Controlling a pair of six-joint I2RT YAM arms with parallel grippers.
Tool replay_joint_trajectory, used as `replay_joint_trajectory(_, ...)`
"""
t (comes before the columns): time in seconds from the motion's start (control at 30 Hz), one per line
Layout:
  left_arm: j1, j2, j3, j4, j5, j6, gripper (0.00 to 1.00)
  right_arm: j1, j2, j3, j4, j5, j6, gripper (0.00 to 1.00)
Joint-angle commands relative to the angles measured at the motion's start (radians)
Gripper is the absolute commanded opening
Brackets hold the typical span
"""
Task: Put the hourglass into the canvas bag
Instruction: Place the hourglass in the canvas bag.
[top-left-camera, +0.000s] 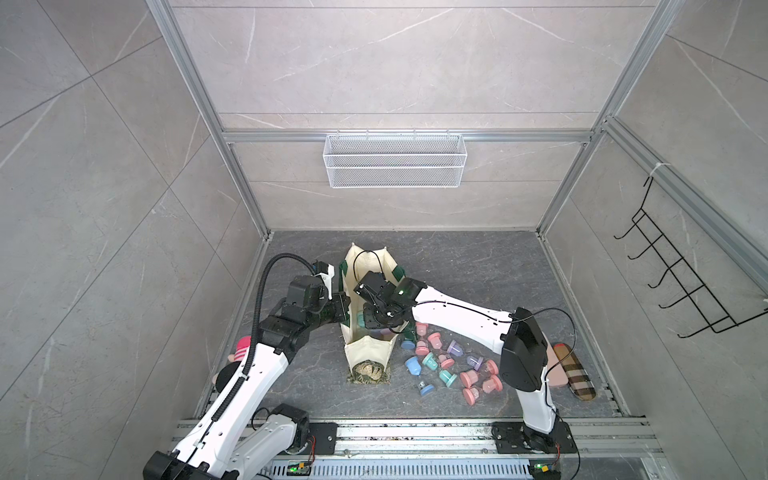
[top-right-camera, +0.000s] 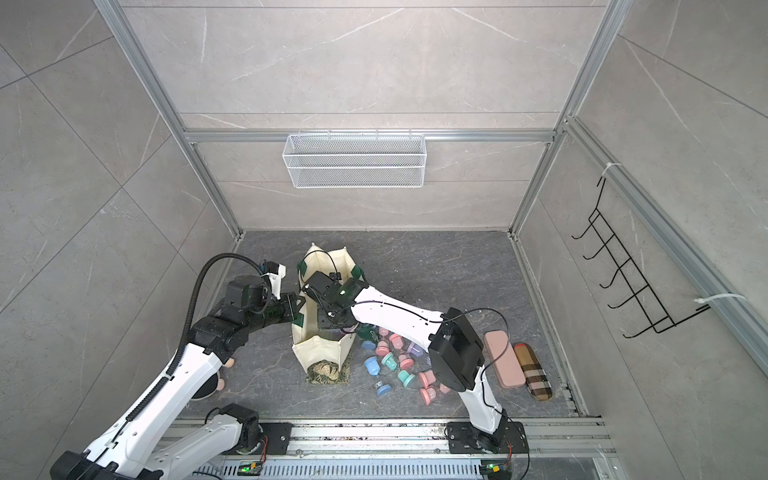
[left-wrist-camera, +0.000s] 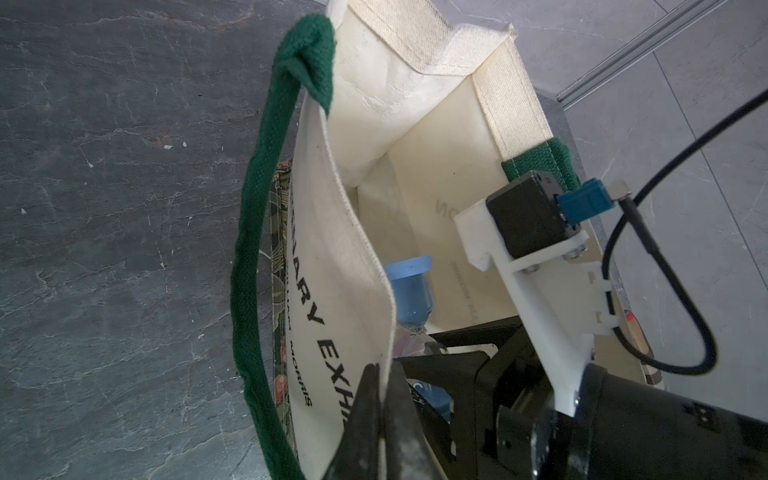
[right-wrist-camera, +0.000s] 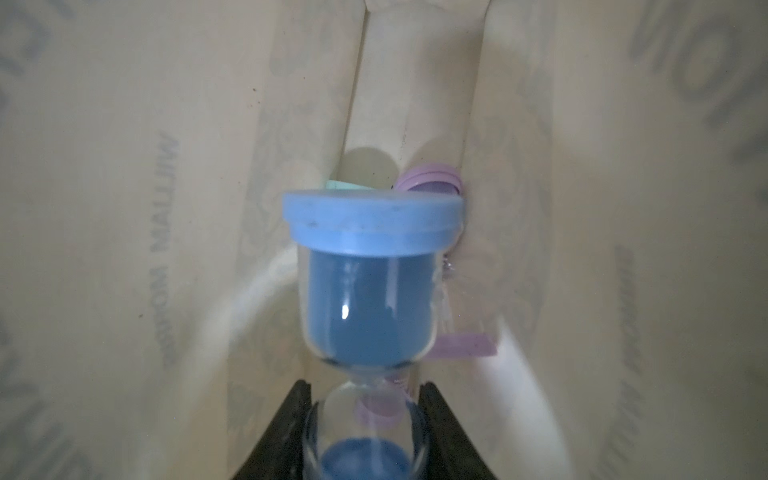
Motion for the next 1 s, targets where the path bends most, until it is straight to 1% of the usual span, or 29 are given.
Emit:
replay_joint_trajectory(0.0, 0.005, -0.009, -0.001, -0.003, 0.022, 0.01, 0.0, -0.005, 0.021, 0.0, -0.013, -0.009, 0.017, 0.09)
replay_joint_trajectory(0.1, 0.006, -0.01, 0.0, -0.002, 0.022, 0.012, 0.0, -0.006, 0.027, -0.002, -0.01, -0.014, 0.017, 0.27)
replay_joint_trajectory(0.17, 0.007, -0.01, -0.001, -0.002, 0.02, 0.012, 0.0, -0.006, 0.029, -0.002, -0.008, -0.015, 0.018, 0.34)
replay_joint_trajectory(0.3, 0.006, -0.009, 0.0, -0.004, 0.022, 0.012, 0.0, -0.006, 0.028, -0.003, -0.004, -0.017, 0.015, 0.39)
replay_joint_trajectory(0.47, 0.005, -0.009, 0.0, -0.004, 0.022, 0.012, 0.0, -0.006, 0.02, -0.004, -0.003, -0.018, 0.012, 0.41)
replay_joint_trajectory(0.7, 0.006, -0.004, -0.001, -0.004, 0.021, 0.012, 0.0, -0.006, -0.001, -0.003, 0.007, -0.029, -0.002, 0.56)
replay_joint_trajectory(0.83, 0.006, -0.004, 0.0, -0.004, 0.023, 0.011, 0.0, -0.004, -0.016, -0.004, 0.01, -0.033, -0.012, 0.58)
replay_joint_trajectory(0.97, 0.006, -0.001, 0.0, -0.004, 0.022, 0.011, 0.0, 0.013, -0.05, 0.004, 0.028, -0.03, -0.046, 0.58)
